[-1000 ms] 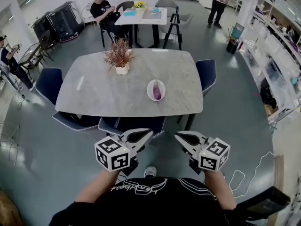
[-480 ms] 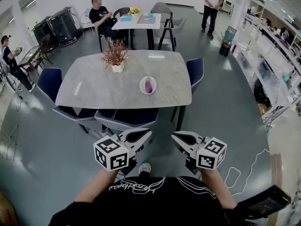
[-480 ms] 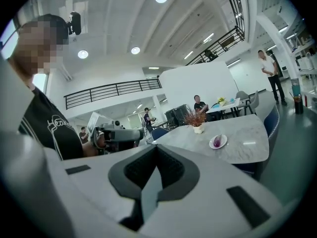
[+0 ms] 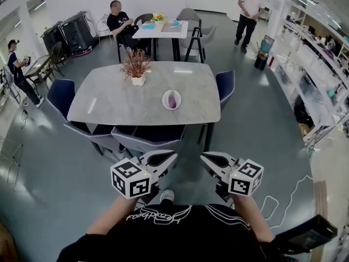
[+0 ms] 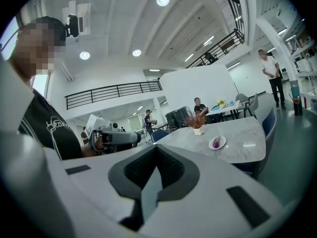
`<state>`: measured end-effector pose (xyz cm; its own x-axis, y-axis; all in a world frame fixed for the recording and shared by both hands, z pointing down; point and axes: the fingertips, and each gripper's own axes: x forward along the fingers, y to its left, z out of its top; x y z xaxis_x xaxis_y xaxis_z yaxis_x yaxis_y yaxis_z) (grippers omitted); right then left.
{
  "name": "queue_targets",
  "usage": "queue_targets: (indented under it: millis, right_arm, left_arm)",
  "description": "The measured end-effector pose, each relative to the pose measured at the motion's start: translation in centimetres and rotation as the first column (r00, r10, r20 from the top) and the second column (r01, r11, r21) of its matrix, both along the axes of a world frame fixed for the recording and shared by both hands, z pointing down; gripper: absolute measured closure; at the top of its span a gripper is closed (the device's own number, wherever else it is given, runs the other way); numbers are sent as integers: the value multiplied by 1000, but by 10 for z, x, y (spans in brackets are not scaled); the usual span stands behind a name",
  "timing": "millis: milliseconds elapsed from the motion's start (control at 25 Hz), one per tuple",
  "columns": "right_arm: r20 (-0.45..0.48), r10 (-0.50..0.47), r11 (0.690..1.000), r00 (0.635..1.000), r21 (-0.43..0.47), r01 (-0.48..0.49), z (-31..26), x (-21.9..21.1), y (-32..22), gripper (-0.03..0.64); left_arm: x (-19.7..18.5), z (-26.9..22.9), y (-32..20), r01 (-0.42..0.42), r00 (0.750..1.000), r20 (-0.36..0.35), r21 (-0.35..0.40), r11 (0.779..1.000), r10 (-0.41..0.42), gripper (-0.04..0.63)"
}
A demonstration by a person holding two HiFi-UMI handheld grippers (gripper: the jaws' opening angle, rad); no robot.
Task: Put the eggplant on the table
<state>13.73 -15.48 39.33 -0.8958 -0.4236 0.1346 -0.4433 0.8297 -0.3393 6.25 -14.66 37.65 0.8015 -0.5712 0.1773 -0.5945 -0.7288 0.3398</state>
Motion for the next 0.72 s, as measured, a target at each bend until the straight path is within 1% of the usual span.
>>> queue_targets:
  millis: [240,560,720]
  right_arm:
    - [-23,16,1000,1000,26,-15,-3,7,5,611]
    - [-18,20,999,1000,47,-19,-9,9,11,611]
    - [-22,21,998,1000,56,-20,-13,16,20,610]
  left_arm:
    - [7,-2,7,-3,1000,8,14,1000,3,588]
    - [9,-10,16,-11,1000,12,30,999,11,588]
    - [14,-13,24,-6,1000,26,38,999,5,587]
